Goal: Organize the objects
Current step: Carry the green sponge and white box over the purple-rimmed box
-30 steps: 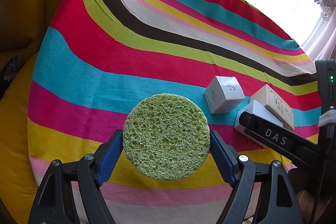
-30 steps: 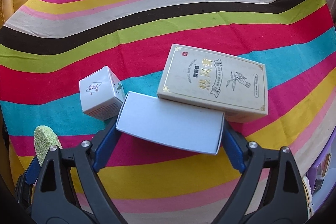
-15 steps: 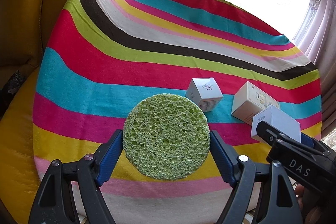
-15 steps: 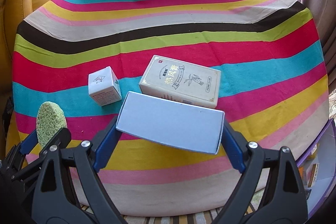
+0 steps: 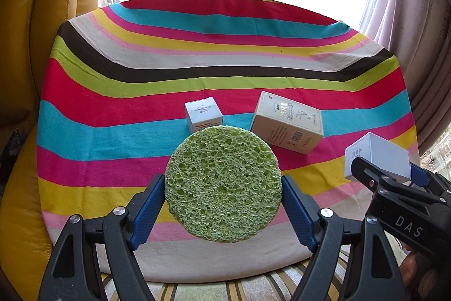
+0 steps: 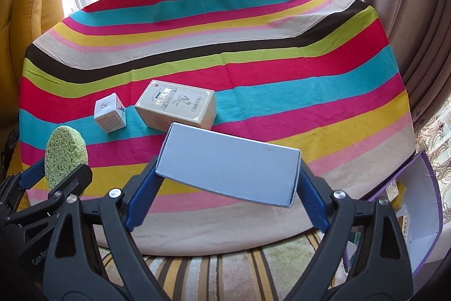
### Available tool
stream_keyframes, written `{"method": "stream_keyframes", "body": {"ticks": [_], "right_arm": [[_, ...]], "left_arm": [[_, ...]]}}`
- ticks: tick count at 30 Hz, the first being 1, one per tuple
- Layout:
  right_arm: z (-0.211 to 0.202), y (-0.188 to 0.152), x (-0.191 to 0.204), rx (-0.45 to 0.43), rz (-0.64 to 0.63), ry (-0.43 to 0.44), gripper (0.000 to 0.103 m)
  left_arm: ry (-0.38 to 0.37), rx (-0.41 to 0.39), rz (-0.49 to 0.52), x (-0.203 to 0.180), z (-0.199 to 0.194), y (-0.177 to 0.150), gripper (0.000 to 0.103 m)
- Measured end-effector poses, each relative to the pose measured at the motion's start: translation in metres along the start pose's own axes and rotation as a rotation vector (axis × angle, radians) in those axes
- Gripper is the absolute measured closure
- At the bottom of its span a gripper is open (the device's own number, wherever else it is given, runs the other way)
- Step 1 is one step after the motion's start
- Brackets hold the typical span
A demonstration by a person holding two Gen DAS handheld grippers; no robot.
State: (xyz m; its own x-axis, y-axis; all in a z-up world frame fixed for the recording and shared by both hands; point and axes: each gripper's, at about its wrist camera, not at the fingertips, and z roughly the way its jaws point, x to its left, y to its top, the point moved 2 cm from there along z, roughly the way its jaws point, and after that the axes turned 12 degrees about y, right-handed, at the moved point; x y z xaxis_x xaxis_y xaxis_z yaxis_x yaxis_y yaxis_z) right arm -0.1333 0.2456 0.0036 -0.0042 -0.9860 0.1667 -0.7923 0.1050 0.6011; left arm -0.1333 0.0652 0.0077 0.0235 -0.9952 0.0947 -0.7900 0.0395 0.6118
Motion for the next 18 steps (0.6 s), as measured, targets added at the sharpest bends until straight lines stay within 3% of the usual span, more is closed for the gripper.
{"method": "stream_keyframes", "body": {"ticks": [7, 18], "right_arm": [[-0.023, -0.012, -0.035, -0.007, 0.038, -0.008, 0.012], [-0.052, -0.029, -0.085, -0.014, 0.086, -0.028, 0.012]], "left_arm": [[-0.02, -0.012, 0.066, -0.028, -0.014, -0.002, 0.022], [-0.109, -0.027, 0.182, -0.086, -0.039, -0.01, 0.022]]}}
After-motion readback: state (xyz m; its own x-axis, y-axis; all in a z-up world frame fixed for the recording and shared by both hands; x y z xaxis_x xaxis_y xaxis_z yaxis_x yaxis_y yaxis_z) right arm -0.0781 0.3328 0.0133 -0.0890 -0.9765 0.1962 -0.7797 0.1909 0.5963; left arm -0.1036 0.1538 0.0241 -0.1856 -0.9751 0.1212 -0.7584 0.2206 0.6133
